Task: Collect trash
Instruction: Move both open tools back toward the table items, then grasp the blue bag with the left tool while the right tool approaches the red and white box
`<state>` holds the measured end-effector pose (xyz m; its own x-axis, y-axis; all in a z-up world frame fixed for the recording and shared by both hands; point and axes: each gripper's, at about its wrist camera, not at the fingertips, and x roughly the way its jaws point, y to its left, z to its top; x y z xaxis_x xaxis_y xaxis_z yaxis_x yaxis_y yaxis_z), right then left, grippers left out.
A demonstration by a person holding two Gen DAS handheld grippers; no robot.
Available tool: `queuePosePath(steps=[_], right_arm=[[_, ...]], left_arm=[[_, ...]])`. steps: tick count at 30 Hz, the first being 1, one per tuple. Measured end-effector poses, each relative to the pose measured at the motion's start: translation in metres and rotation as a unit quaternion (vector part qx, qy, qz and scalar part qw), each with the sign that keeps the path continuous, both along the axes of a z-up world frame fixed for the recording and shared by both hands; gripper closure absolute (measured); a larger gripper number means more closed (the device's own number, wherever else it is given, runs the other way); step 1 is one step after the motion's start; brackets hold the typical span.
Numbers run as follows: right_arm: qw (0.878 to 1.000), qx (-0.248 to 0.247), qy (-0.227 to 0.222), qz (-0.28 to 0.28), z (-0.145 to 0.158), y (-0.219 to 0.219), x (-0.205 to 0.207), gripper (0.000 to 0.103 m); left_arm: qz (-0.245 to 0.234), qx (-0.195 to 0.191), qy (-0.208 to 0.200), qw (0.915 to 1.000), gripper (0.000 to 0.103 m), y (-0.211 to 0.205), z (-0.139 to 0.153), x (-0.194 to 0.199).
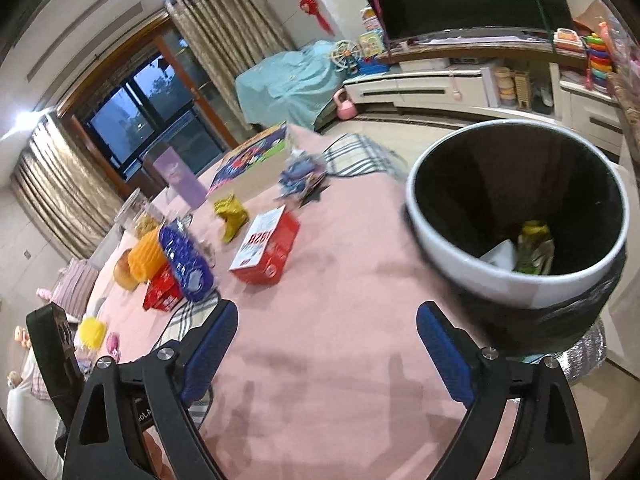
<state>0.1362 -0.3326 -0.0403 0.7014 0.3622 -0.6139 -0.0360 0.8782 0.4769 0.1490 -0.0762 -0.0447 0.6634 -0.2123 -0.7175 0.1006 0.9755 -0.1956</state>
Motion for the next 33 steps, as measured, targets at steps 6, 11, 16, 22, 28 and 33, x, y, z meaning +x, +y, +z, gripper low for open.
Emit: queuePosePath(steps=[6,11,16,22,28,33], right_arm=[[1.0,-0.001,0.011,0.011,-0.007,0.021,0.001,0.011],[1.0,-0.004,0.018,0.022,-0.01,0.035,0.007,0.011],[0.999,-0.006,0.023,0.027,-0.015,0.043,0.01,0.011],[0.999,-0.003,0.029,0.025,-0.017,0.044,0.014,0.011],[0.999,-0.002,0.033,0.026,-0.019,0.048,0.021,0.011],[0.999,0.001,0.035,0.028,-0.022,0.053,0.032,0.011]], left_arm=[[0.021,-0.006,0.003,0.9997,0.03,0.024,-0.003,-0.001],[0.036,-0.011,0.006,0.9993,0.03,0.04,-0.005,0.002],[0.038,-0.012,0.009,0.9992,0.03,0.044,-0.006,0.011],[0.037,-0.008,0.006,0.9993,0.03,0.042,-0.003,0.03],[0.032,-0.006,-0.002,0.9995,0.03,0.041,0.003,0.052],[0.025,-0.002,-0.006,0.9997,0.03,0.043,0.004,0.068]])
